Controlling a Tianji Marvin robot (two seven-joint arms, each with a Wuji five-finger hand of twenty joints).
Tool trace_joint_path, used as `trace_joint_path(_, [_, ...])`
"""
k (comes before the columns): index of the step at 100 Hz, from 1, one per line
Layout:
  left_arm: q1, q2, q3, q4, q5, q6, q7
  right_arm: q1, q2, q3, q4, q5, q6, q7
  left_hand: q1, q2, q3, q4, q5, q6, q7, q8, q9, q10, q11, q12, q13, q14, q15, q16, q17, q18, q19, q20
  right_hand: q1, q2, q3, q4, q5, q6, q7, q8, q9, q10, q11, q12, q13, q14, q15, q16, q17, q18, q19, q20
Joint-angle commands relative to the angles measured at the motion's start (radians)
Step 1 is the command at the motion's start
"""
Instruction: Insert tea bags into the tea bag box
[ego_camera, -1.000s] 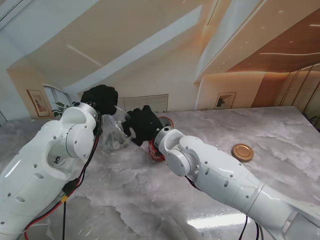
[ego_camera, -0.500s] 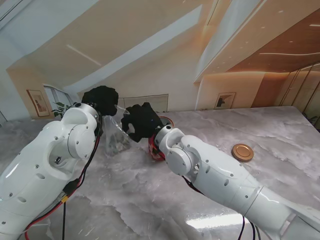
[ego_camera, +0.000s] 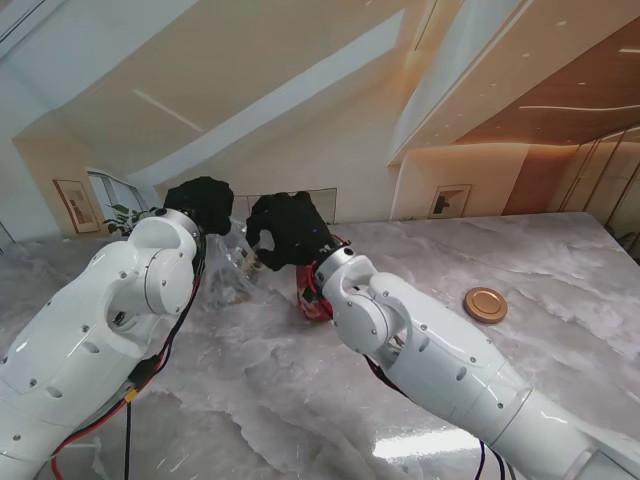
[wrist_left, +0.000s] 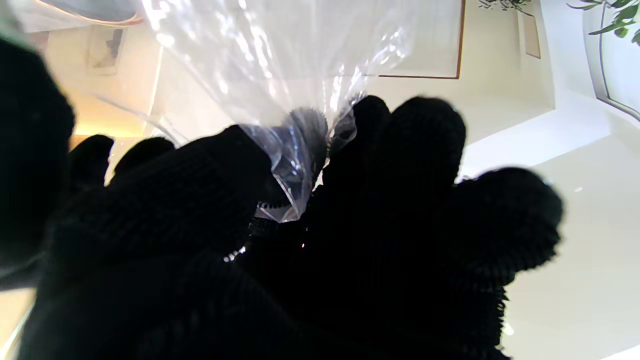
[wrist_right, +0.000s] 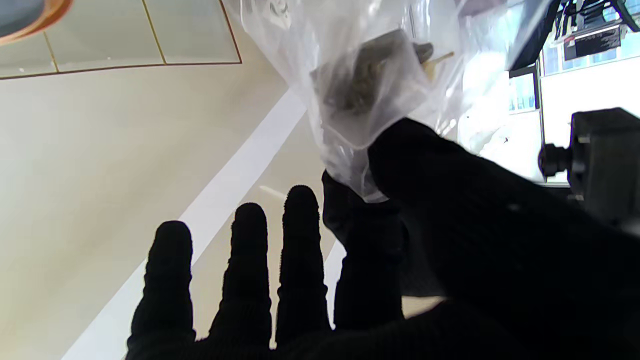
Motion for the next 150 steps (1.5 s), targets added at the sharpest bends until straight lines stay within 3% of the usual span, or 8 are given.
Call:
trace_joint_path(1, [-0.004, -0.002, 0.004, 0.01, 0.004, 0.005, -0.019, -0.014, 0.0, 0.006, -0.023, -0.004, 0.003, 0.002, 0.036, -0.017, 0.027, 0.011, 0.016, 0.001, 0.014, 0.02, 0.037, 0.095, 0.023, 0.012, 0.036, 0.013, 0.035, 0.001, 0.021, -0.08, 0.074, 0.006, 0.025, 0.025, -0.005, -0.011, -0.012, -0.013, 0.011, 0.0, -0.027, -0.016, 0.013, 0.008, 0.0, -0.024, 0.013, 0.015, -0.013, -0.006, -0.001, 0.009])
trace_joint_path(42, [0.017, 0.0, -0.02, 0.012, 0.023, 0.005, -0.016, -0.082, 0.021, 0.109, -0.086, -0.035, 0.032, -0.027, 0.036, -0.018, 0.027, 0.01, 0.016, 0.001, 0.015, 0.019, 0.037, 0.094, 0.024, 0.012, 0.035, 0.013, 0.035, 0.001, 0.021, -0.08, 0.074, 0.006, 0.029, 0.031, -0.014, -0.013, -0.018, -0.01, 0.017, -0.011, -0.025, -0.015, 0.015, 0.007, 0.0, -0.022, 0.014, 0.015, -0.013, -0.006, 0.003, 0.005])
trace_joint_path(78, [0.044, 0.0, -0.048, -0.007, 0.024, -0.011, -0.005, -0.101, 0.052, 0.184, -0.057, -0.092, 0.085, 0.01, 0.037, -0.018, 0.028, 0.01, 0.015, 0.002, 0.016, 0.019, 0.037, 0.095, 0.024, 0.012, 0.035, 0.014, 0.036, 0.001, 0.021, -0.08, 0.074, 0.006, 0.035, 0.031, -0.021, -0.014, -0.017, -0.015, 0.02, -0.019, -0.023, -0.012, 0.016, 0.006, 0.002, -0.021, 0.015, 0.015, -0.012, -0.007, 0.005, 0.003])
trace_joint_path(101, [0.049, -0.001, -0.054, -0.011, 0.021, -0.017, 0.0, -0.082, 0.066, 0.183, -0.005, -0.118, 0.118, 0.054, 0.037, -0.018, 0.027, 0.01, 0.016, 0.002, 0.015, 0.018, 0.039, 0.095, 0.024, 0.013, 0.036, 0.014, 0.036, 0.001, 0.021, -0.078, 0.074, 0.006, 0.037, 0.027, -0.02, -0.015, -0.013, -0.018, 0.02, -0.024, -0.023, -0.01, 0.013, 0.005, 0.003, -0.02, 0.015, 0.015, -0.012, -0.006, 0.006, 0.002])
trace_joint_path(150, [0.052, 0.0, -0.055, -0.015, 0.023, -0.02, -0.003, -0.011, 0.051, 0.118, 0.086, -0.07, 0.183, 0.091, 0.037, -0.018, 0.028, 0.01, 0.015, 0.001, 0.015, 0.018, 0.039, 0.095, 0.024, 0.013, 0.036, 0.013, 0.036, 0.001, 0.021, -0.08, 0.074, 0.006, 0.033, 0.012, -0.021, -0.02, -0.014, -0.004, 0.015, -0.049, -0.025, -0.009, 0.014, 0.005, 0.003, -0.019, 0.015, 0.015, -0.011, -0.006, 0.009, 0.001])
